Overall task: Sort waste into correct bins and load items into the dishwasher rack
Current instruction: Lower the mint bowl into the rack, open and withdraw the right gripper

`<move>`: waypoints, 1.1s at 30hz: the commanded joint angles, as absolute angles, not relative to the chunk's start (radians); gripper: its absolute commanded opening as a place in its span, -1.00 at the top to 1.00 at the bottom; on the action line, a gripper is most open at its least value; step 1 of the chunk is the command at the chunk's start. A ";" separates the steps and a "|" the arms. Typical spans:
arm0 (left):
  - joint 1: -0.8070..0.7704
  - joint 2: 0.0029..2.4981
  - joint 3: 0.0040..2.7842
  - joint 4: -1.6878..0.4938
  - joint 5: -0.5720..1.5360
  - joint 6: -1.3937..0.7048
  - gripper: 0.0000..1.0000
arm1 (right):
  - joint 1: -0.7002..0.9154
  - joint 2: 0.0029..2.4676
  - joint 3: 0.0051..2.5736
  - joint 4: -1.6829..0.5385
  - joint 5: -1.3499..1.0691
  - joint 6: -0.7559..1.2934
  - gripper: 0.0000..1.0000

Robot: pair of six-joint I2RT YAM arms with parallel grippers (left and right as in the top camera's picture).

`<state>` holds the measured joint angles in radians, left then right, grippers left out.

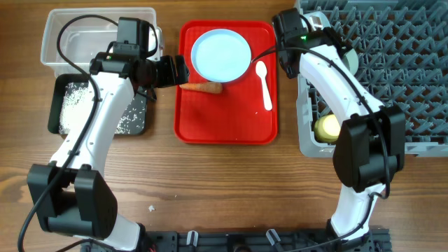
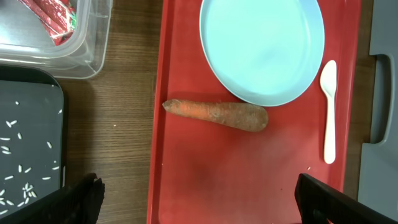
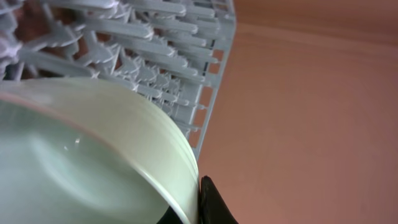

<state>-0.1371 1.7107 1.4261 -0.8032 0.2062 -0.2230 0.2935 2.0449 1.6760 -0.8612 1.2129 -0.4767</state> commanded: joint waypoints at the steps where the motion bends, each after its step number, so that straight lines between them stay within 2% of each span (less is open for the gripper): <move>1: -0.132 1.713 1.425 -0.801 0.204 -0.221 -1.00 | 0.294 2.072 1.673 -0.793 1.373 -0.512 0.91; 7: -0.132 1.713 1.425 -0.801 0.204 -0.221 -1.00 | 0.294 2.072 1.673 -0.739 1.409 -0.645 0.91; 13: -0.132 1.713 1.425 -0.801 0.204 -0.221 -1.00 | 0.294 2.072 1.673 -0.743 1.325 -0.647 0.91; 33: -0.132 1.713 1.425 -0.801 0.204 -0.221 -1.00 | 0.254 2.114 1.673 -0.756 1.305 -0.647 0.91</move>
<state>-0.1371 1.7107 1.4261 -0.8036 0.2062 -0.2230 0.2504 2.0811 1.6756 -0.7544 1.3109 -0.6422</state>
